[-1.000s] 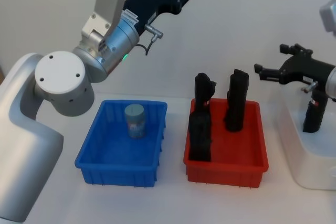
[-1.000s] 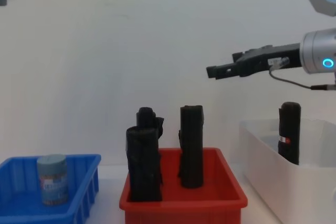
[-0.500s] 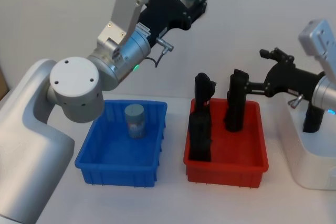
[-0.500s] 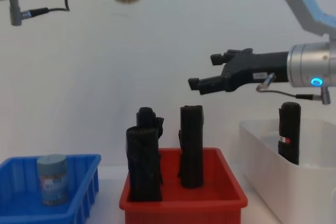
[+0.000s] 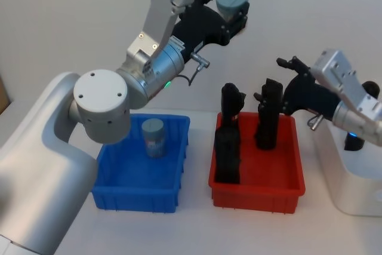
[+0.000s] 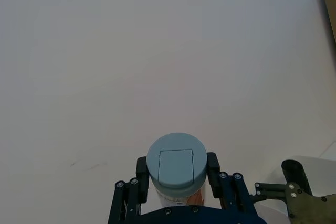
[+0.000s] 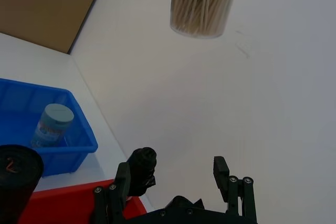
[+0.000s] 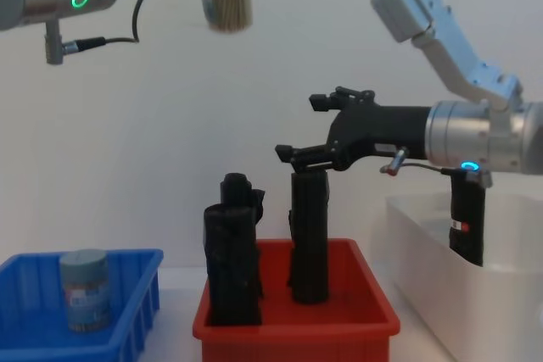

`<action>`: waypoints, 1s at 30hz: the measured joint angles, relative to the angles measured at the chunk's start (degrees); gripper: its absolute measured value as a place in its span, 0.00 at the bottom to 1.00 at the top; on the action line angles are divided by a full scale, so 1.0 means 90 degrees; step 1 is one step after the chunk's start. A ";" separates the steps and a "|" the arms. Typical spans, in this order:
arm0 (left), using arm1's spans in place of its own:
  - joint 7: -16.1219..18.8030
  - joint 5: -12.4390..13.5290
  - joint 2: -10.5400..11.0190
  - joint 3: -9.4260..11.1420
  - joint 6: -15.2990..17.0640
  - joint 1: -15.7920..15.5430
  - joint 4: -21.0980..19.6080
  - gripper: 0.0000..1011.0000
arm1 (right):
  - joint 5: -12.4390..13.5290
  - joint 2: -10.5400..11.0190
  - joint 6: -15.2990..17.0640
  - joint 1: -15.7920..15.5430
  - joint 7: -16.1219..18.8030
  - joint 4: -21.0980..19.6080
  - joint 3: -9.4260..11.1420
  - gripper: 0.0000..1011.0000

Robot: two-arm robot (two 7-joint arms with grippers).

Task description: Pick the cotton swabs from the blue box and place them into the white box.

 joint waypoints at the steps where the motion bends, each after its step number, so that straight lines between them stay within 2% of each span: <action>1: 0.0000 -0.0005 -0.0002 0.0005 0.0010 0.0010 0.0003 0.66 | -0.0007 -0.0021 -0.0039 0.0033 -0.0026 0.0076 -0.0014 0.99; 8: 0.0068 -0.0086 -0.0007 0.0055 0.0092 0.0154 -0.0017 0.66 | 0.0043 -0.0219 -0.0394 0.0347 -0.0292 0.0781 -0.0111 0.99; 17: 0.0210 -0.0181 0.0002 0.0131 0.0161 0.0382 -0.0095 0.66 | 0.0310 -0.0432 -0.0513 0.0660 -0.0401 0.1384 -0.0180 0.99; 23: 0.0283 -0.0171 -0.0001 0.0166 0.0169 0.0466 -0.0121 0.66 | 0.0460 -0.0475 -0.0486 0.0694 -0.0269 0.1378 -0.0210 0.99; 30: 0.0368 -0.0042 -0.0038 0.0183 0.0118 0.0466 -0.0111 0.66 | 0.0513 -0.0384 -0.0247 0.0463 0.0017 0.0807 -0.0245 0.99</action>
